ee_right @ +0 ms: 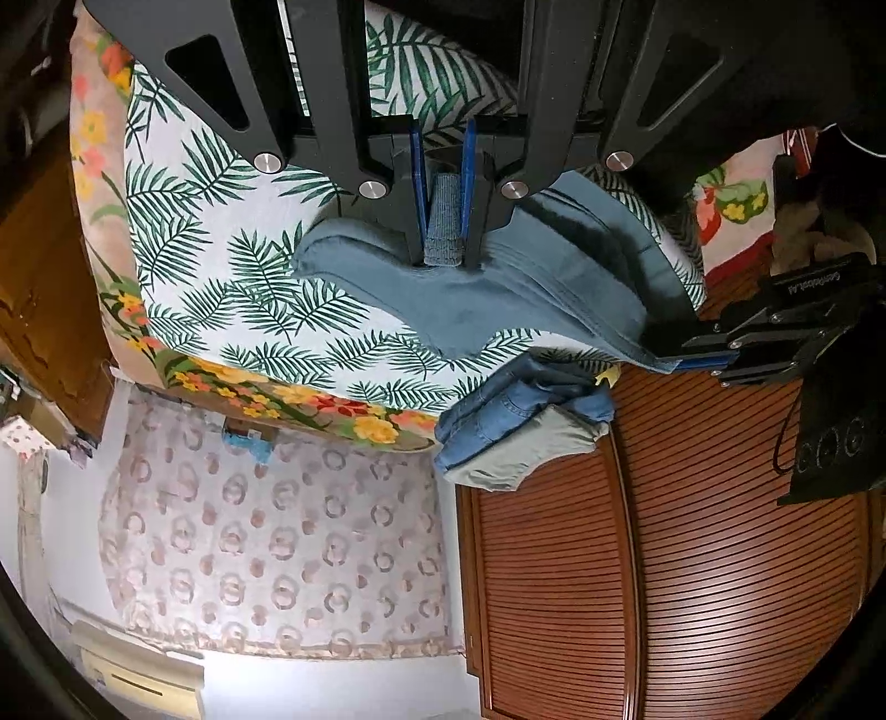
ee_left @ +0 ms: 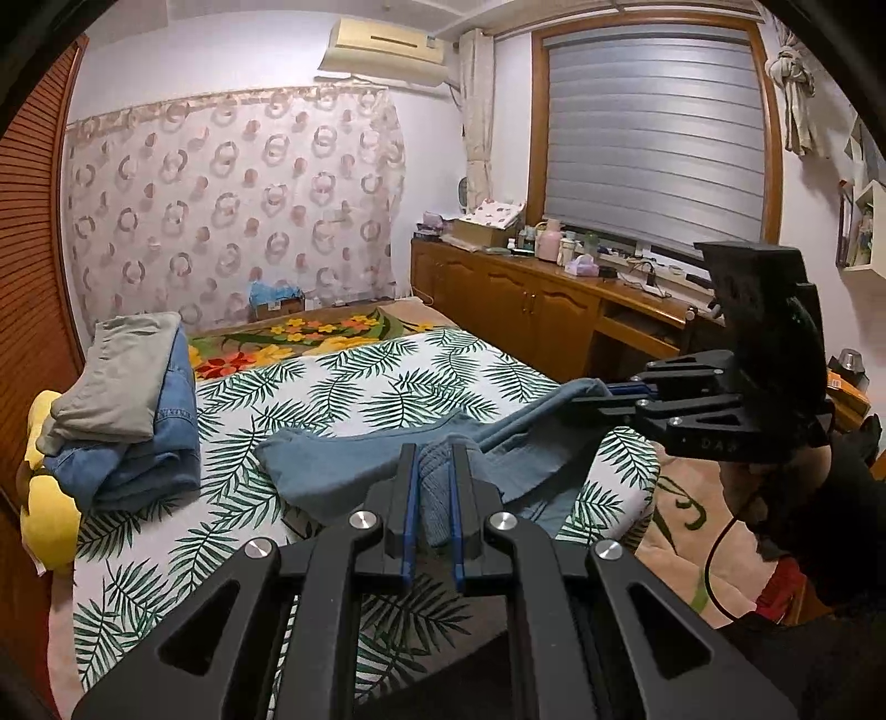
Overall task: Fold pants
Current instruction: 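Carry the hem over toward the waistband and lower it with both grippers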
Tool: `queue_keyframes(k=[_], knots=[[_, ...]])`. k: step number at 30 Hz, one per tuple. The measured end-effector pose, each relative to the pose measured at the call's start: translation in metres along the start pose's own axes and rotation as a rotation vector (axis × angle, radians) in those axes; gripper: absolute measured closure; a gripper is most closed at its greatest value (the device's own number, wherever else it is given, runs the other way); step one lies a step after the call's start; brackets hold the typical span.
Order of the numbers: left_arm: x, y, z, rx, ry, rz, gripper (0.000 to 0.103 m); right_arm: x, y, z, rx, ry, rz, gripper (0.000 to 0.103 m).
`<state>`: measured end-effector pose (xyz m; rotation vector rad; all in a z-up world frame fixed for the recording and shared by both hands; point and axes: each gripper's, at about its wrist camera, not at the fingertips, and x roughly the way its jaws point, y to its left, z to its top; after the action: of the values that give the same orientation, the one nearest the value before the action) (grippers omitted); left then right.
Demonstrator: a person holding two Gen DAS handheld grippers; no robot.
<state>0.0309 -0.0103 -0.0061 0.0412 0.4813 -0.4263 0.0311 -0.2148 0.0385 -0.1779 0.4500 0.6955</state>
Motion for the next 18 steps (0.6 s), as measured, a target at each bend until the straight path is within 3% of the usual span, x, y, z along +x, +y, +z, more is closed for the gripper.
queue_keyframes(k=[10, 18], knots=[[0.037, 0.018, -0.016, -0.034, 0.089, 0.025, 0.093, 0.037, -0.012, -0.005, 0.049, 0.058, -0.033, 0.093], [0.054, 0.03, -0.004, -0.041, 0.04, 0.04, 0.093, 0.062, -0.019, 0.01, 0.089, 0.007, -0.077, 0.093]])
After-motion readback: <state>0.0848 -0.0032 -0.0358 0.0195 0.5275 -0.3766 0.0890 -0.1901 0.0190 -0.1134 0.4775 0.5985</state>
